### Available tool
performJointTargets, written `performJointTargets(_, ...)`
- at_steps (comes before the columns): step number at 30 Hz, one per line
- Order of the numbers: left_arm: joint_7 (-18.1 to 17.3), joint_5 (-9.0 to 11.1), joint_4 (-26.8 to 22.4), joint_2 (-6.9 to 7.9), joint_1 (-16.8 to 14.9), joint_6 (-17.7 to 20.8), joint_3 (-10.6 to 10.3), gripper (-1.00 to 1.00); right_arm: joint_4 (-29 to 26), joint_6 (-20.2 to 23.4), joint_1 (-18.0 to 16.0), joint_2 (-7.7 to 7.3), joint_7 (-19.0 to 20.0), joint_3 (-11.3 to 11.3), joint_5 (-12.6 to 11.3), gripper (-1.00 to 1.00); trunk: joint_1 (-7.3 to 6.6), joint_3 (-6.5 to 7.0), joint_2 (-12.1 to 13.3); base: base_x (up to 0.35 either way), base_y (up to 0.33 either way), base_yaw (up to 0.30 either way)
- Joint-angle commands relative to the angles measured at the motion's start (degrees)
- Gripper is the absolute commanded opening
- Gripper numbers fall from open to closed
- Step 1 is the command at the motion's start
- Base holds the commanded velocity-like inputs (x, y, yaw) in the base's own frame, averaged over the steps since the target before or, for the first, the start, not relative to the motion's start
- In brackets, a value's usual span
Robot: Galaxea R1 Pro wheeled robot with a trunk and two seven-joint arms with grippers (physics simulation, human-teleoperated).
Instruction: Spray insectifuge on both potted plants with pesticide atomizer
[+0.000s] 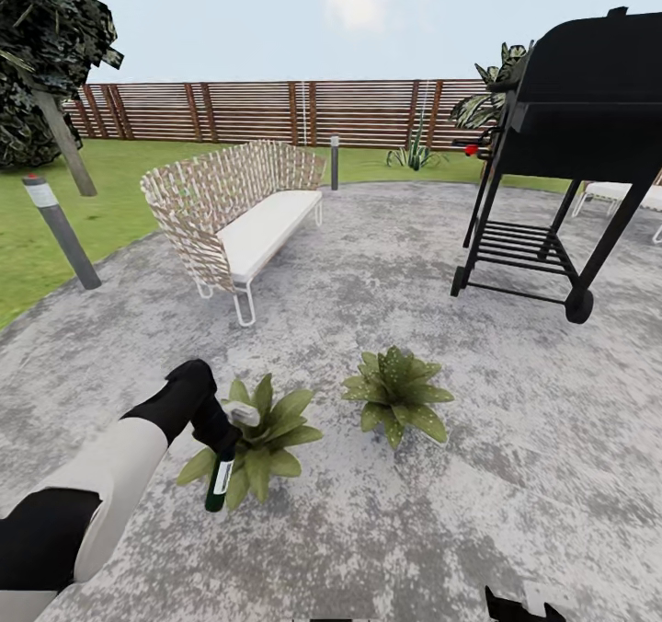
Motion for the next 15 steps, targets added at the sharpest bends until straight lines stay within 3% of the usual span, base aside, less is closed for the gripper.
performJointTargets(1, -0.57, -0.41, -0.11, 0.03, 0.06, 0.43, -0.21, -1.00, 0.03, -0.17, -0.03, 0.00, 0.06, 0.48, -0.59, 1.00, 0.01, -0.05, -0.02, 0.209, -0.141, 0.000)
performJointTargets(9, -0.47, -0.41, -0.85, 0.01, -0.36, 0.50, -0.26, -1.00, 0.02, -0.17, -0.03, 0.09, 0.14, 0.49, -0.69, 1.00, 0.01, -0.05, -0.02, 0.062, -0.047, 0.011)
performJointTargets(15, -0.72, -0.29, -0.37, -1.80, -2.36, 0.60, -0.70, -1.00, -0.05, -0.17, -0.03, 0.11, 0.14, 0.45, -0.75, 1.00, 0.01, -0.05, -0.02, 0.000, 0.000, 0.224)
